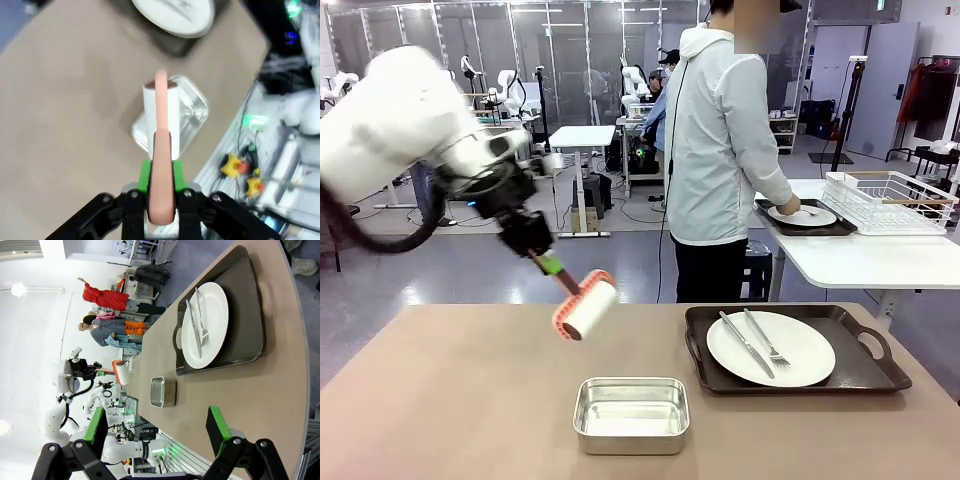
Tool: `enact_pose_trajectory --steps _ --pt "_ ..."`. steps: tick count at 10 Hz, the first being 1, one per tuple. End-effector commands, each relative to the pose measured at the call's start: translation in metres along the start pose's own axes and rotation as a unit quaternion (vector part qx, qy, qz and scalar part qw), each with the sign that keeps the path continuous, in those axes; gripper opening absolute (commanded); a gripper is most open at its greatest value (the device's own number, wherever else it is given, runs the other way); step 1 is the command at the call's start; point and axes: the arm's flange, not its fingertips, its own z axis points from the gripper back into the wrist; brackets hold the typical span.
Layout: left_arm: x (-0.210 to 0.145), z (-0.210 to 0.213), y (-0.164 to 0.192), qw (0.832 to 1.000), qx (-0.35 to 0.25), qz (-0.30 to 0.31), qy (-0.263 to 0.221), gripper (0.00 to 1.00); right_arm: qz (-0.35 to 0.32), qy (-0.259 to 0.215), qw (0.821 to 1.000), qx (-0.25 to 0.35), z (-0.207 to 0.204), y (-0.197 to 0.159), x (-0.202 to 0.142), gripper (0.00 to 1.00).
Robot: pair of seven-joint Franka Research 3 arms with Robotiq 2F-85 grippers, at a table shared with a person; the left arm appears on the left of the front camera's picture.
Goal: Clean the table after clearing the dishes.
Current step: When the left (or right) Handle tray is removed, use the left hand (or right hand) to clean the left (or right) side of the table with the Lint Roller.
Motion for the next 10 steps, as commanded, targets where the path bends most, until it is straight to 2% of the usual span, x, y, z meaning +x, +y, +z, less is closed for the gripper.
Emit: enact_pose_trajectory --steps 1,2,3,4,8,9,10 --pt "-0.043 -0.017 0.016 0.989 0.041 0.074 -0.119 0.00 0.002 0.001 1.000 0.001 0.000 0.003 -0.001 1.00" --pt "-0.060 -0.017 0.035 0.987 0.029 0.079 -0.134 0.00 0.002 0.001 1.000 0.001 0.000 0.003 -0.001 1.00" --pt "-0.070 -0.021 0.042 0.993 0.032 0.001 -0.112 0.00 0.002 0.001 1.000 0.001 0.000 0.003 -0.001 1.00" --pt "-0.051 0.002 0.047 0.991 0.020 0.093 -0.096 0.00 0.002 0.001 1.000 0.001 0.000 0.003 -0.001 1.00" --pt "-0.051 0.002 0.047 0.991 0.020 0.093 -0.096 0.00 0.002 0.001 1.000 0.001 0.000 0.003 -0.001 1.00" --pt "-0.055 -0.003 0.048 0.990 0.025 0.088 -0.106 0.21 0.002 0.001 1.000 0.001 0.000 0.003 -0.001 1.00" --pt "-0.042 -0.004 0.070 0.985 -0.039 0.152 -0.073 0.21 0.002 0.001 1.000 0.001 0.000 0.003 -0.001 1.00"
